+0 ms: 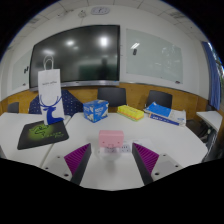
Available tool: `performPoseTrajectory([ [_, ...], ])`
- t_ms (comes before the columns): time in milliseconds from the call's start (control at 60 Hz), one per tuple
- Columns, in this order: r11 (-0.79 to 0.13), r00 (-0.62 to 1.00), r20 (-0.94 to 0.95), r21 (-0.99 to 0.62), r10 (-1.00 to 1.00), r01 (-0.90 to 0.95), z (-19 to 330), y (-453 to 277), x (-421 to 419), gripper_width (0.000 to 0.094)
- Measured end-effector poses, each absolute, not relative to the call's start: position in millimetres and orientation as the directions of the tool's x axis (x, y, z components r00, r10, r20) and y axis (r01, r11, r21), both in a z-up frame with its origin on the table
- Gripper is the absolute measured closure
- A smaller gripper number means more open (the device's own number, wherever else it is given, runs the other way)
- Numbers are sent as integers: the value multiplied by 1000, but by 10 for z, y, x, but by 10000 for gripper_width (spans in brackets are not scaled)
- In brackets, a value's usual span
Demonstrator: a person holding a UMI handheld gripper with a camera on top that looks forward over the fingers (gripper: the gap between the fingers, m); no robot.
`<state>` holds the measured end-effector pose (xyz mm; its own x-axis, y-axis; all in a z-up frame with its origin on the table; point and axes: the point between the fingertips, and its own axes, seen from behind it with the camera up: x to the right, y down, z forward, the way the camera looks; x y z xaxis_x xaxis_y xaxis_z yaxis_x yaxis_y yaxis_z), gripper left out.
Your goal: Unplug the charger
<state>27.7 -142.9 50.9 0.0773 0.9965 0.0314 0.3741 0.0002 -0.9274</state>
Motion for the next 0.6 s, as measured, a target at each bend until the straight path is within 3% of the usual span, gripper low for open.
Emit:
performPoseTrajectory([
  [333, 18, 56, 42, -924, 998, 383, 218, -1455, -486, 88],
  [400, 15, 82, 49, -927, 995, 374, 248, -1381, -533, 376],
  [433, 8, 72, 38, -924, 997, 382, 231, -1408, -534, 392],
  [483, 20, 66, 50, -921, 997, 389, 237, -1410, -553, 498],
  [500, 19, 67, 49, -920, 997, 391, 241, -1409, -558, 476],
  [517, 15, 70, 46, -920, 997, 392, 246, -1404, -562, 532],
  [600, -41, 82, -12, -931, 997, 363, 462, -1379, -593, 548],
])
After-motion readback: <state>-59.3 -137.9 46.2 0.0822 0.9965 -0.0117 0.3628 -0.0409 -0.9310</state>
